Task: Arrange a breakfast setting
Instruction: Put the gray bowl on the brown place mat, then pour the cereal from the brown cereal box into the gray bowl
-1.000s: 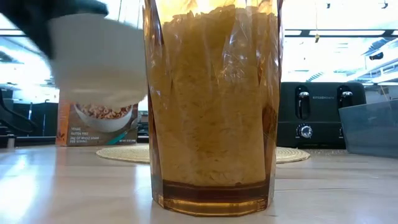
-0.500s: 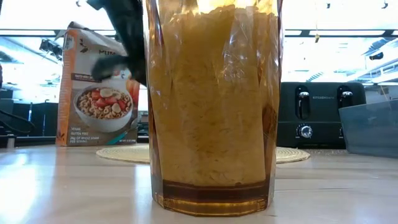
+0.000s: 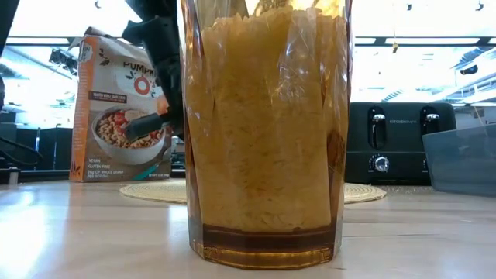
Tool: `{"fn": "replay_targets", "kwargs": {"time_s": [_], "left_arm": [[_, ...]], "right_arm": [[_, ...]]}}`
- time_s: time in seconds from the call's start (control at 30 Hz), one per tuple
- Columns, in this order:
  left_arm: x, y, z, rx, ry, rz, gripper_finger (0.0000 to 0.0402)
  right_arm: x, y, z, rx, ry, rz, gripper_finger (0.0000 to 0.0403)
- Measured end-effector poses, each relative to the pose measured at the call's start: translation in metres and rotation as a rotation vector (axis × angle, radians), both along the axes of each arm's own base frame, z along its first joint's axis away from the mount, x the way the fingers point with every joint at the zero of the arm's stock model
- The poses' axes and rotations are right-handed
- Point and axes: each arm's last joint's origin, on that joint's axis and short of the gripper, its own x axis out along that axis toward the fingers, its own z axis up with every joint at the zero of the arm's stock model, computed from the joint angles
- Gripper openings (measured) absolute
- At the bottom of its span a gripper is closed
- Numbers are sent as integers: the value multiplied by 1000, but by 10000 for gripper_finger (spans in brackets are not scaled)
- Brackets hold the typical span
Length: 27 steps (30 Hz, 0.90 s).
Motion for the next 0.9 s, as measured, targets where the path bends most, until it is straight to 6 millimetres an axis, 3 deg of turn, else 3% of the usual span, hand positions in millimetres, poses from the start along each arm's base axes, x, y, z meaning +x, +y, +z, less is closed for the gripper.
{"fn": "replay_targets", "kwargs": {"time_s": [0.43, 0.77, 0.9], "left_arm": [[-1, -1, 1, -66, -8, 58, 22], [-2, -6, 8, -105, -46, 116, 108], [-4, -8, 40, -135, -88, 201, 141]], "right_arm": [[0, 0, -1, -1, 6, -2, 165], [0, 0, -1, 21, -5, -2, 165], [0, 0, -1, 23, -4, -2, 165]]}}
